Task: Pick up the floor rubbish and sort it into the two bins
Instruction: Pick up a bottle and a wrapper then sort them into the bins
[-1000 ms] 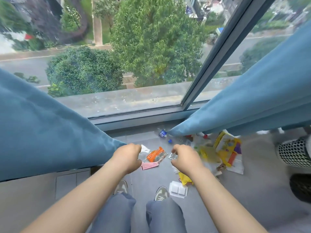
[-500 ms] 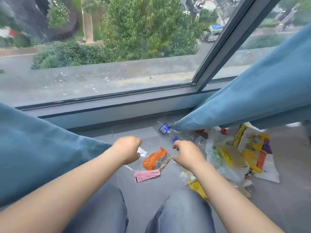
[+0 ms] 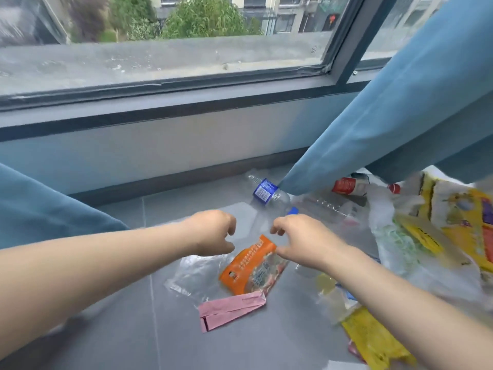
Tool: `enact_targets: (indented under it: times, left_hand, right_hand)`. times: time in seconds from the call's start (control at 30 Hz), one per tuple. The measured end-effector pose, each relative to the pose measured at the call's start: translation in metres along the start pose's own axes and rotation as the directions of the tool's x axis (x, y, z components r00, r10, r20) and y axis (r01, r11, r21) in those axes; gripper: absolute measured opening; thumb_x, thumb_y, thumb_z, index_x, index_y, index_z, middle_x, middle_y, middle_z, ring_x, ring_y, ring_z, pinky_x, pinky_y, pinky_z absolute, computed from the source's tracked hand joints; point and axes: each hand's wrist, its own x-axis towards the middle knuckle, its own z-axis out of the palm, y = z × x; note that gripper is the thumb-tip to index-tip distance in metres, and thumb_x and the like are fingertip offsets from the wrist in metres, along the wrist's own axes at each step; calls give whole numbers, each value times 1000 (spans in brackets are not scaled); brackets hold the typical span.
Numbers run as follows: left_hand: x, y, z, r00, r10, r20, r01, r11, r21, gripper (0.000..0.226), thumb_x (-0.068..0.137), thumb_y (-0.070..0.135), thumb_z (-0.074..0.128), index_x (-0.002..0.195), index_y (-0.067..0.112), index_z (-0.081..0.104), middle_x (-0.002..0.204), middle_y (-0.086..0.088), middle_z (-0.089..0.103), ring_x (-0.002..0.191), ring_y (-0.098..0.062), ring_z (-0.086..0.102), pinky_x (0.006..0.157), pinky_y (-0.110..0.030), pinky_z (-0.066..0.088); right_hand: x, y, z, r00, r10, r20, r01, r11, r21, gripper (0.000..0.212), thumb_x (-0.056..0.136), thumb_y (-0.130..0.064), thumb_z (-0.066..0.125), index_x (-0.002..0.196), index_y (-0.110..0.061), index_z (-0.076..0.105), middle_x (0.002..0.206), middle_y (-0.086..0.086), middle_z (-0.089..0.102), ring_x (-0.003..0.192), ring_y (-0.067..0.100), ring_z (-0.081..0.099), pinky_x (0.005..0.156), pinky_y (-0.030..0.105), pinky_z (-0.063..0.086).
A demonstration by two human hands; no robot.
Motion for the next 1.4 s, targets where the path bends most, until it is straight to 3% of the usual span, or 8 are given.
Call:
enact_targets:
  times: [0.23, 0.53, 0.73, 0.87, 0.97, 1.13, 1.23, 1.4]
  left_hand:
    - [18, 8, 40, 997, 55, -48, -52, 996, 67, 38, 85, 37, 59, 114, 12, 58, 116, -7, 57, 103, -29, 57, 87, -38, 51]
    - [48, 26, 46, 999, 51, -20, -48, 994, 102, 42, 74, 47, 70, 91, 16, 47, 109, -10, 53, 98, -29, 53, 74, -33, 41]
    - [58, 32, 63, 994, 6, -108, 19, 974, 224, 37, 83, 26, 67, 113, 12, 51, 116, -9, 55, 110, -31, 52, 84, -35, 36]
    - [56, 32, 55, 989, -14, -144, 11, 1000, -17, 18, 78, 26, 69, 90, 17, 61, 101, -7, 62, 98, -29, 57, 71, -28, 34]
    - [46, 25, 42, 981, -55, -187, 13, 976, -219, 27, 76, 29, 71, 67, 18, 47, 80, 0, 56, 80, -23, 54, 58, -25, 32]
    - [24, 12, 27, 961, -178, -213, 55, 874, -483, 22, 74, 25, 75, 71, 21, 54, 69, 6, 57, 59, -12, 54, 47, -20, 39]
    - [12, 8, 17, 938, -242, -248, 38, 783, -621, 16, 74, 25, 78, 81, 18, 64, 76, 3, 65, 69, -14, 60, 64, -25, 48]
    - [-8, 1, -3, 945, -279, -170, -26, 454, -891, 18, 78, 14, 77, 93, 4, 72, 91, -10, 75, 80, -22, 70, 82, -36, 58]
  right_hand:
    - [-31, 17, 23, 968, 120, -221, -90, 986, 142, 33, 85, -29, 62, 118, -26, 60, 120, -8, 61, 115, 12, 55, 93, 31, 45]
    - [-31, 15, 35, 979, 163, -125, -151, 984, 100, 39, 87, -29, 56, 125, -31, 55, 123, -9, 59, 118, 15, 53, 92, 29, 44]
    - [-32, 15, 35, 977, 175, -121, -162, 981, 111, 38, 87, -30, 57, 124, -31, 55, 124, -9, 58, 118, 15, 53, 94, 31, 44]
    - [-37, 18, 33, 974, 188, -126, -172, 977, 127, 37, 86, -29, 58, 123, -30, 56, 123, -8, 58, 116, 16, 53, 93, 33, 45]
    - [-41, 20, 32, 969, 199, -148, -180, 974, 136, 37, 86, -28, 58, 123, -30, 56, 125, -10, 58, 118, 14, 52, 94, 33, 45]
    - [-53, 23, 29, 963, 208, -172, -184, 972, 146, 37, 85, -28, 61, 122, -29, 57, 124, -10, 59, 117, 13, 54, 93, 32, 45]
    - [-59, 21, 26, 960, 211, -183, -186, 972, 142, 36, 85, -27, 62, 121, -28, 58, 122, -9, 60, 114, 14, 55, 92, 32, 46]
    - [-65, 17, 22, 961, 203, -187, -179, 974, 141, 37, 85, -26, 62, 121, -28, 58, 121, -10, 60, 114, 12, 55, 91, 31, 46]
